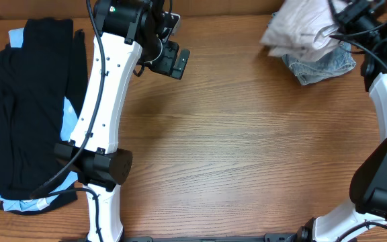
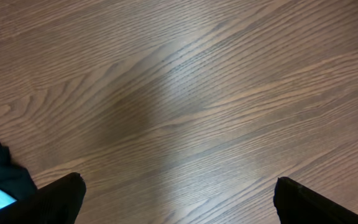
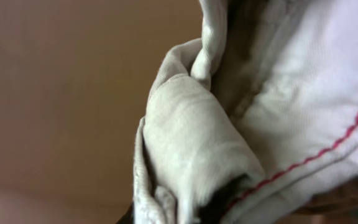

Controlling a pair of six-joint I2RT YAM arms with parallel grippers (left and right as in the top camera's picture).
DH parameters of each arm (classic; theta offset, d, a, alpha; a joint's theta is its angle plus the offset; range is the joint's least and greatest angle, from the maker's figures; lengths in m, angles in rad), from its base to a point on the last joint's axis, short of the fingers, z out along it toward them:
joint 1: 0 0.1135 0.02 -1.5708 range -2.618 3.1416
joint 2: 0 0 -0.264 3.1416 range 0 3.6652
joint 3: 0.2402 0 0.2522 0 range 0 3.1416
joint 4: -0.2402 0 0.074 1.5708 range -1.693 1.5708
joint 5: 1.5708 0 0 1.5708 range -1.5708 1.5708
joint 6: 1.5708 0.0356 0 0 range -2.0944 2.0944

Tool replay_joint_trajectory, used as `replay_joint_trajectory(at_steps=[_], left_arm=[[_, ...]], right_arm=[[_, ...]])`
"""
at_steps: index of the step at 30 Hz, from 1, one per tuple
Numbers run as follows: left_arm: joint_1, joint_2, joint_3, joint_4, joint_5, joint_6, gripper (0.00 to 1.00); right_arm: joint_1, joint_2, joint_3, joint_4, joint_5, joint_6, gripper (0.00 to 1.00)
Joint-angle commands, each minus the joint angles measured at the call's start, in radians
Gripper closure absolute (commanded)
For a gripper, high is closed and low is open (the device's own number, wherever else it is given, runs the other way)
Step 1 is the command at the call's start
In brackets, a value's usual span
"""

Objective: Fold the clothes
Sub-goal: 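Carry the folded beige shorts with the right gripper to the top-right corner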

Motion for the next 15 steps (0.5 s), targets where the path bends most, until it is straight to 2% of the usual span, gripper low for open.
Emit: replay_joint_trajectory(at_steps=[1,9,13,15], left_arm=[[0.002,0.0,0.014,0.011,-0.003,0.015,0.0],[0.002,0.0,0.014,0.026,-0.002,-0.007,0.0],[0.002,0.0,0.014,0.031,-0.003,-0.007,0.0],[0.002,0.002,0.014,0.039,-0.003,-0.007,0.0]], right_arm=[[-0.003,0.006,0.047,0.089,0.151,0.089,0.96],[-0.023,0.183,0.047,0.251,0.208,0.317,0.96],[-0.022,0.235,0.046,0.221,0.22,0.323,0.96],[-0.023,0.237,0.046,0.112,0.222,0.297,0.96]])
